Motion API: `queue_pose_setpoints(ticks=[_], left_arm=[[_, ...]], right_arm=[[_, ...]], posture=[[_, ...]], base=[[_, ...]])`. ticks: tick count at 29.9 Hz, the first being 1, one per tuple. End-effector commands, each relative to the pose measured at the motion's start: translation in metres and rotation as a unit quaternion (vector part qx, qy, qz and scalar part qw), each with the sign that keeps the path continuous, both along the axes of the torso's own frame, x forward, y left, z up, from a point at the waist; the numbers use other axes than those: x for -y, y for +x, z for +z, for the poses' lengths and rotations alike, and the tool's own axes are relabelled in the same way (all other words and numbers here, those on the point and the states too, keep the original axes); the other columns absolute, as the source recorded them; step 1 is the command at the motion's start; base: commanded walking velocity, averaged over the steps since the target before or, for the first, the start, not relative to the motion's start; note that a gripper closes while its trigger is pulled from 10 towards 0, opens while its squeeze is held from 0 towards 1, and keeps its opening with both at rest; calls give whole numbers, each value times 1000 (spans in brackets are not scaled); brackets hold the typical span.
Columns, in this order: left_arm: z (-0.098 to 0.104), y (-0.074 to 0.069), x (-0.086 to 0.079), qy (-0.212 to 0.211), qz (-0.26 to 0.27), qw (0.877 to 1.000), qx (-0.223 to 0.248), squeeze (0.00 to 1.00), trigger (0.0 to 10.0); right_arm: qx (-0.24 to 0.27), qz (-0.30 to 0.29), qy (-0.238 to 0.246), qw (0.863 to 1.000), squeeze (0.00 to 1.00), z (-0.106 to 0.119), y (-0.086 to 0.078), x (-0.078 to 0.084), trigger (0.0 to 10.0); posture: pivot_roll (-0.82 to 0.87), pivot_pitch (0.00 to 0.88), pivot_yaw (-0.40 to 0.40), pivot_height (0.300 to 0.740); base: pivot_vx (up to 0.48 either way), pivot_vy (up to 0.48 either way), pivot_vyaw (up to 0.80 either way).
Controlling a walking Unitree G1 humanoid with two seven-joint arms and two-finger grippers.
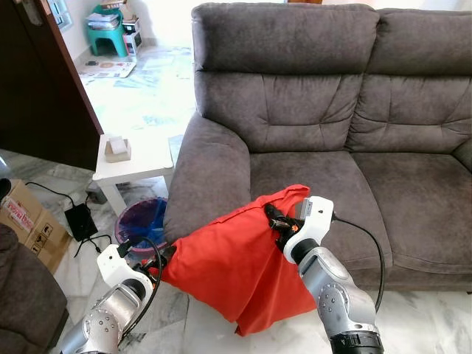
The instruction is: Move the pillow to the sofa from floor
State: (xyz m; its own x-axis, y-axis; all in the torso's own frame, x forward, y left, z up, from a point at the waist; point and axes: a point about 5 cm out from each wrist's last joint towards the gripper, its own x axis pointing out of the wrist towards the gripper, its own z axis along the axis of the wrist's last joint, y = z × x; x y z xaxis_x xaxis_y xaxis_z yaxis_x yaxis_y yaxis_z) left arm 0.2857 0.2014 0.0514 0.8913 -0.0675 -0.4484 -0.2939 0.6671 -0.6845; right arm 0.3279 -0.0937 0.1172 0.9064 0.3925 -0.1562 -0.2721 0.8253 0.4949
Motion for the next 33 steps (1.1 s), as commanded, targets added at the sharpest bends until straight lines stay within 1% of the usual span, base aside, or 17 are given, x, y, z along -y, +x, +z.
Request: queue_pose_setpoints(ticks=[1,11,12,15,19,23,28,30,33], left_arm=[[1,2,1,-3,-13,1000,-4,0,10000],[1,4,3,-1,-24,1000,-8,0,10000],[-3,3,4,-5,-25,1000,-18,0,10000],[-6,4,4,-19,-16,999,-25,0,10000],[-18,1,3,-21,-12,998,-53,0,10000],[-25,0,4,-13,-27,997,-71,0,10000],[-30,1,5,-10,-37,996,-81,0,10000],[-35,-1,7,-16,-45,995,-91,0,10000],[-38,-1,8,-22,-51,994,-94,0,10000]], right_arm=[[76,14,29,997,0,39,6,-12,10000],[78,11,37,996,0,41,5,-10,10000],[81,13,35,996,0,42,5,-10,10000],[82,14,36,996,0,42,6,-10,10000],[86,17,41,995,0,45,6,-13,10000],[90,16,40,995,0,48,6,-13,10000],[97,20,47,994,0,54,6,-13,10000],[102,27,48,993,0,57,5,-15,10000],[104,30,52,993,0,59,5,-15,10000]], posture=[[122,112,5,740],[118,104,12,740],[118,104,12,740],[125,107,11,740],[119,109,11,740],[118,109,10,740],[111,108,8,740],[111,108,8,740],[111,108,8,740]], base=[[0,0,0],[0,0,0],[0,0,0],[0,0,0],[0,0,0],[0,0,0],[0,0,0],[0,0,0],[0,0,0]])
